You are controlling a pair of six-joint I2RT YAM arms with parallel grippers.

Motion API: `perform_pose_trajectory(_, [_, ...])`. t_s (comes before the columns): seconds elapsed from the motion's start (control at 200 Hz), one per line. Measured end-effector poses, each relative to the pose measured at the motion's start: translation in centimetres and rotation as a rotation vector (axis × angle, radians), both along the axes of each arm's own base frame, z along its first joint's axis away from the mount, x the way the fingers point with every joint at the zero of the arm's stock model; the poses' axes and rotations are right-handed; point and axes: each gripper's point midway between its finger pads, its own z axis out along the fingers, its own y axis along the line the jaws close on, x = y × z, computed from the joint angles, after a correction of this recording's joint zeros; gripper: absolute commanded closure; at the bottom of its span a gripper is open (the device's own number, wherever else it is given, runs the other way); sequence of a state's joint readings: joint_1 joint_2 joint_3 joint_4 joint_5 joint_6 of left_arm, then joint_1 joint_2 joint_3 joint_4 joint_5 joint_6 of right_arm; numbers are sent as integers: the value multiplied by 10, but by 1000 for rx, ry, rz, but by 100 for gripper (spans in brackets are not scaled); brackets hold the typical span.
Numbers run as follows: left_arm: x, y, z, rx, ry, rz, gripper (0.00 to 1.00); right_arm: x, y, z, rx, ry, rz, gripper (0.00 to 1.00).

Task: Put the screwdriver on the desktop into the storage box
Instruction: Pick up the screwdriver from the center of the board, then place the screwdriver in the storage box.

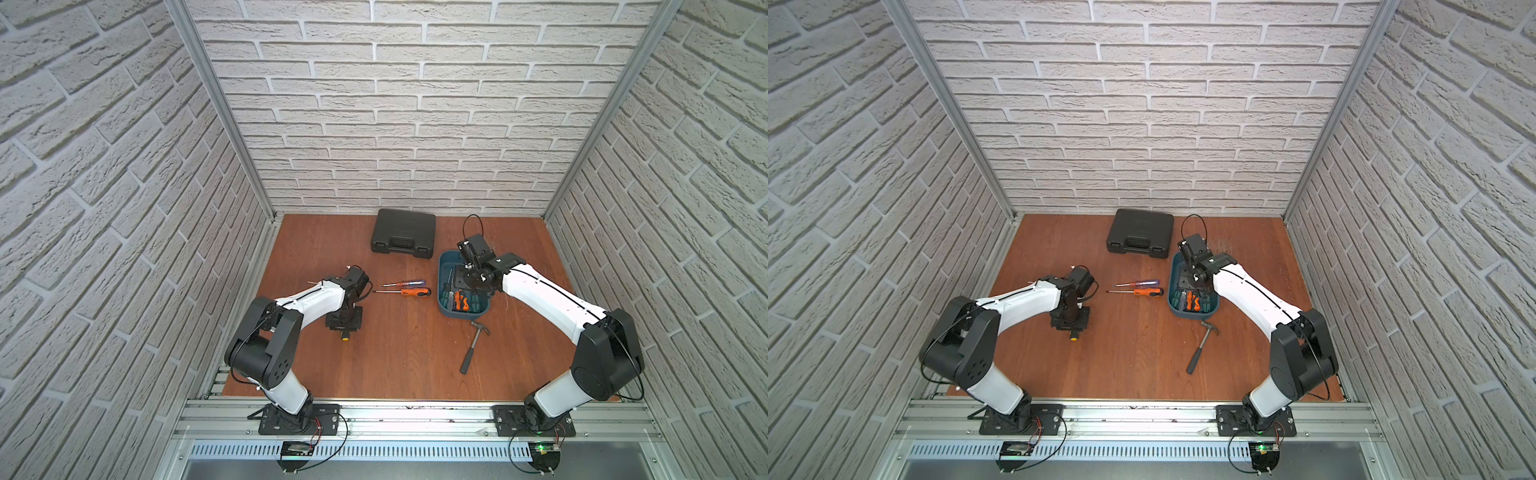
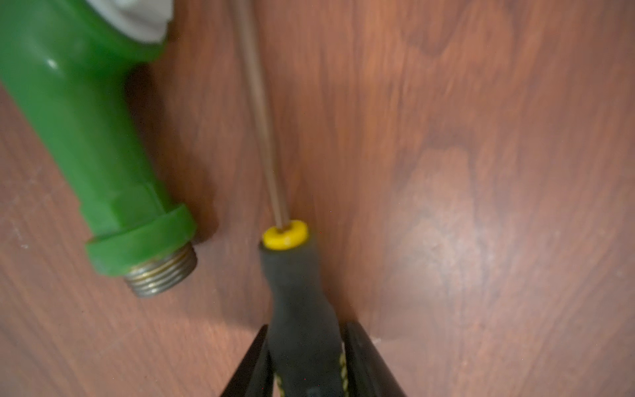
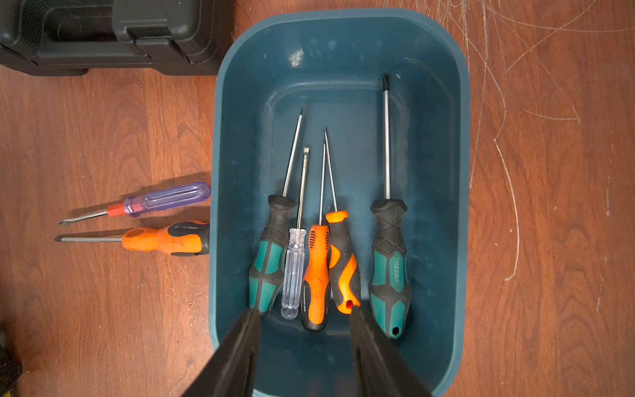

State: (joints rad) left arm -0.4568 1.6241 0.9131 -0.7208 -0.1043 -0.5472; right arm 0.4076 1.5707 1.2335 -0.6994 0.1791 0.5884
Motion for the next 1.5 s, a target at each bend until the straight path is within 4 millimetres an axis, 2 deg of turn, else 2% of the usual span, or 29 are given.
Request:
perform_pose_trajectory(0.275, [4, -5, 7, 15, -52, -7, 85, 0, 0, 0, 0, 0, 0, 53])
perform_pose_trajectory(0.385, [8, -13, 28, 15, -133, -36, 86, 0, 0, 0, 0, 0, -2, 53])
perform_pose_trajectory(0.51, [20, -33, 68, -20, -253, -80, 86, 1, -3, 4, -2, -13, -13, 55])
perform_pose_trajectory(0.62, [34, -62, 106, -85, -350, -114, 86, 0, -9, 21, -4, -70, -39, 54])
perform_pose_trajectory(0.72, [43, -96, 135, -142, -406, -154, 86, -4, -20, 49, -5, -160, -73, 55])
perform_pose_trajectory(0.89, [63, -176, 165, -236, -452, -245, 84, -10, -41, 99, -17, -320, -135, 54])
perform_pose_trajectory(1.01, [76, -239, 169, -289, -450, -309, 84, -18, -57, 113, -38, -374, -176, 54])
perform_pose_trajectory(1.115, [85, -295, 166, -321, -451, -368, 84, -28, -67, 111, -62, -376, -201, 54])
perform_pose_trajectory(1.21, [87, -331, 157, -328, -443, -408, 83, -35, -74, 108, -73, -370, -214, 54])
perform_pose_trajectory(1.33, [83, -352, 138, -315, -413, -428, 81, -47, -81, 103, -82, -362, -229, 54])
perform_pose_trajectory(1.5, [84, -351, 112, -272, -363, -413, 81, -62, -89, 99, -83, -364, -246, 54])
